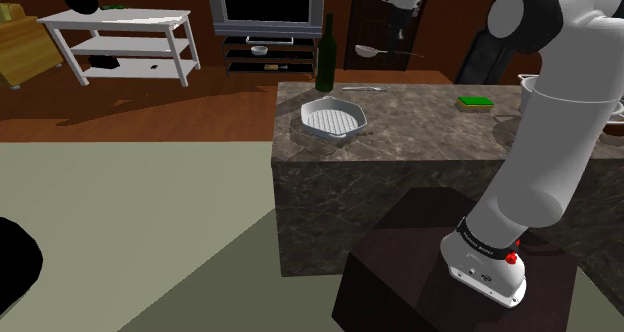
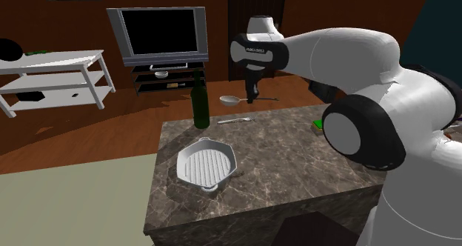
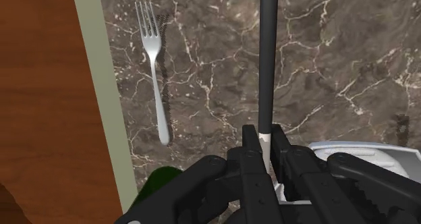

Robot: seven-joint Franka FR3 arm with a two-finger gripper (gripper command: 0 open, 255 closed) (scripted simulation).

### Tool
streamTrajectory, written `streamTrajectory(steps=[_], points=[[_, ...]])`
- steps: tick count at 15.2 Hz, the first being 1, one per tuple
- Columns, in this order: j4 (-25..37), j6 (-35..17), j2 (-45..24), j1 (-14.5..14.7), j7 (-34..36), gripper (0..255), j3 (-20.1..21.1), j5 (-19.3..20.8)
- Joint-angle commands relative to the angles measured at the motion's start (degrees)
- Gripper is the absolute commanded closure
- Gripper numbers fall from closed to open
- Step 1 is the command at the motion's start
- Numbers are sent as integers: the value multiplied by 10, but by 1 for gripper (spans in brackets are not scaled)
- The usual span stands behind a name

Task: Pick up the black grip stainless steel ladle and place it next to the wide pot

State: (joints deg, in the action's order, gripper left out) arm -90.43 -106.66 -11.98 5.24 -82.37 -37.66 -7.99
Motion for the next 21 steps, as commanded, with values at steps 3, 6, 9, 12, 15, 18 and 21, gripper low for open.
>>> streamTrajectory(steps=[3,6,9,12,15,18,21], points=[[-64,-14,62,-1,-15,255,-15,35],[-111,-24,109,-7,-29,255,-26,63],[-150,-30,153,-17,-43,255,-36,91],[-183,-32,194,-32,-60,255,-47,118],[-209,-31,229,-48,-80,255,-58,142],[-228,-29,261,-67,-103,255,-70,163],[-242,-24,287,-85,-129,255,-86,181]])
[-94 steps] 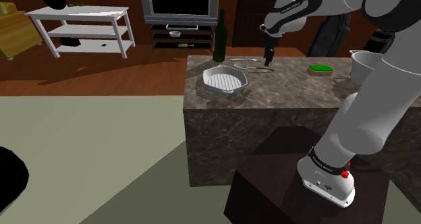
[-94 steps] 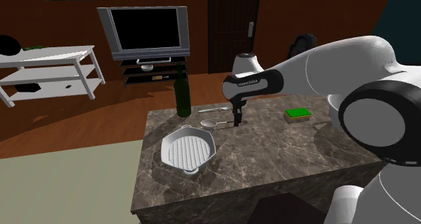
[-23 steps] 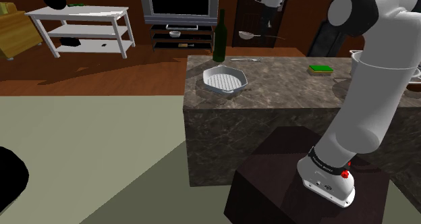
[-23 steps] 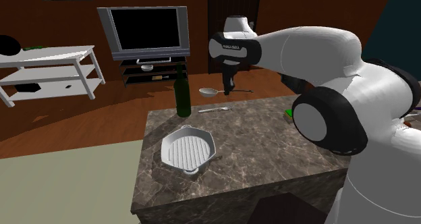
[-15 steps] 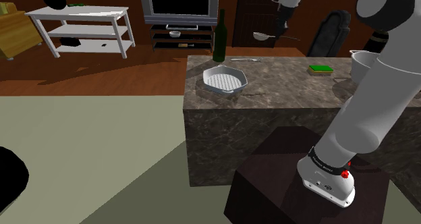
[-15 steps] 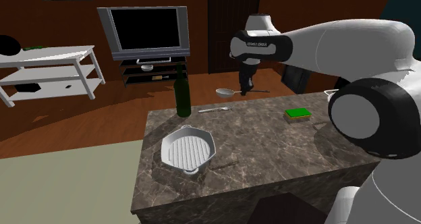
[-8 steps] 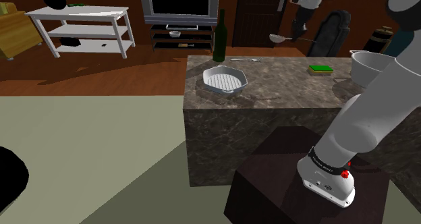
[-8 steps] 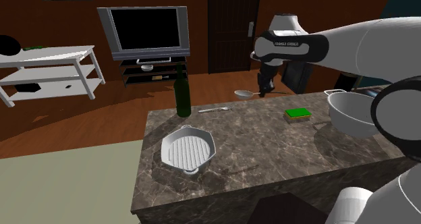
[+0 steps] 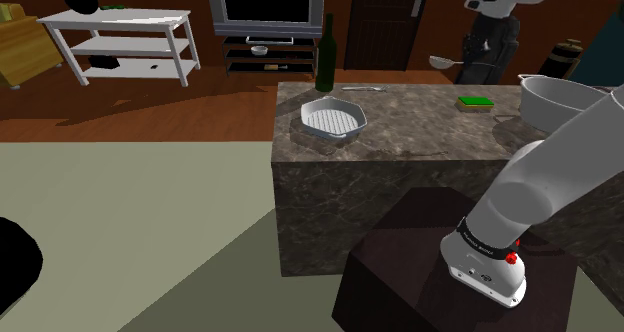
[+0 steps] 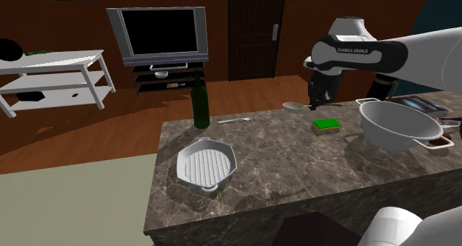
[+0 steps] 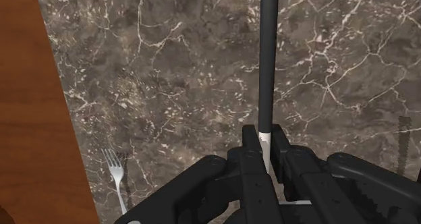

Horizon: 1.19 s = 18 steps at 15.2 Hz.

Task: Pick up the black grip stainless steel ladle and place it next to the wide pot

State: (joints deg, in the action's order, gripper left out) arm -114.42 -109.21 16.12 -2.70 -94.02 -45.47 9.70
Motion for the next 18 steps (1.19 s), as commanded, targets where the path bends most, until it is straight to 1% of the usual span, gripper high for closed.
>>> streamTrajectory(steps=[1,7,12,18], points=[[-5,3,14,-12,-22,255,-13,10],[-11,15,47,-44,-86,255,-54,37],[3,26,58,-63,-151,255,-102,50],[-40,-20,55,-63,-152,255,-115,53]])
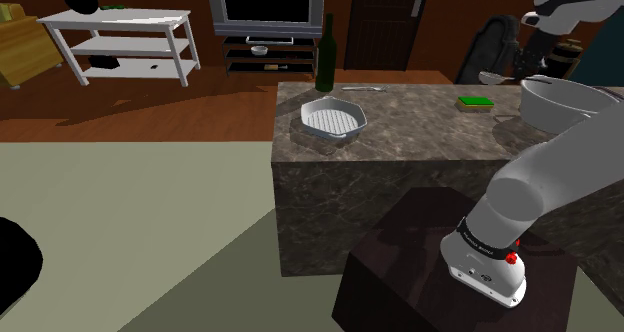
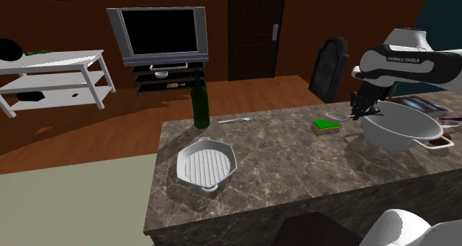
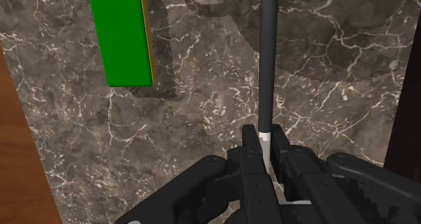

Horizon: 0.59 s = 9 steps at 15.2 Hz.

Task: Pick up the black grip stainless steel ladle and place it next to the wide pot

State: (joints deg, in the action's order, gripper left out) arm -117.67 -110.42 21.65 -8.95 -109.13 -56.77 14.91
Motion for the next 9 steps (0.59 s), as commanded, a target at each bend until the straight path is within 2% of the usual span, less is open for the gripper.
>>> streamTrajectory(steps=[1,9], points=[[-14,-16,-1,0,-1,255,-5,1],[-63,-79,-17,7,-9,255,-31,-2]])
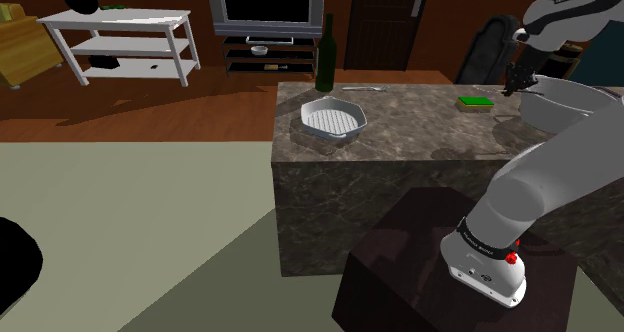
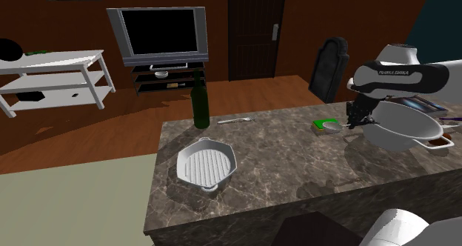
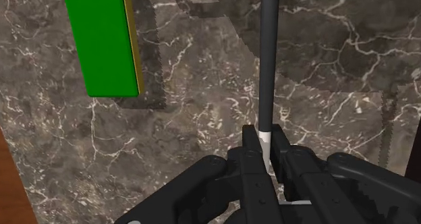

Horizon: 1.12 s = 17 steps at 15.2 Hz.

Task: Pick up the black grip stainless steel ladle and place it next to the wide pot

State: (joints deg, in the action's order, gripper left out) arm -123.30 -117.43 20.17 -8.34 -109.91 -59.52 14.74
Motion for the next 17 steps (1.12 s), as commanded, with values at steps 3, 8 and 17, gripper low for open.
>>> streamTrajectory(steps=[3,8,17], points=[[-24,-33,-11,6,-6,255,-16,-4],[-49,-75,-30,18,-17,255,-40,-15],[-88,-152,-83,61,-56,255,-102,-60]])
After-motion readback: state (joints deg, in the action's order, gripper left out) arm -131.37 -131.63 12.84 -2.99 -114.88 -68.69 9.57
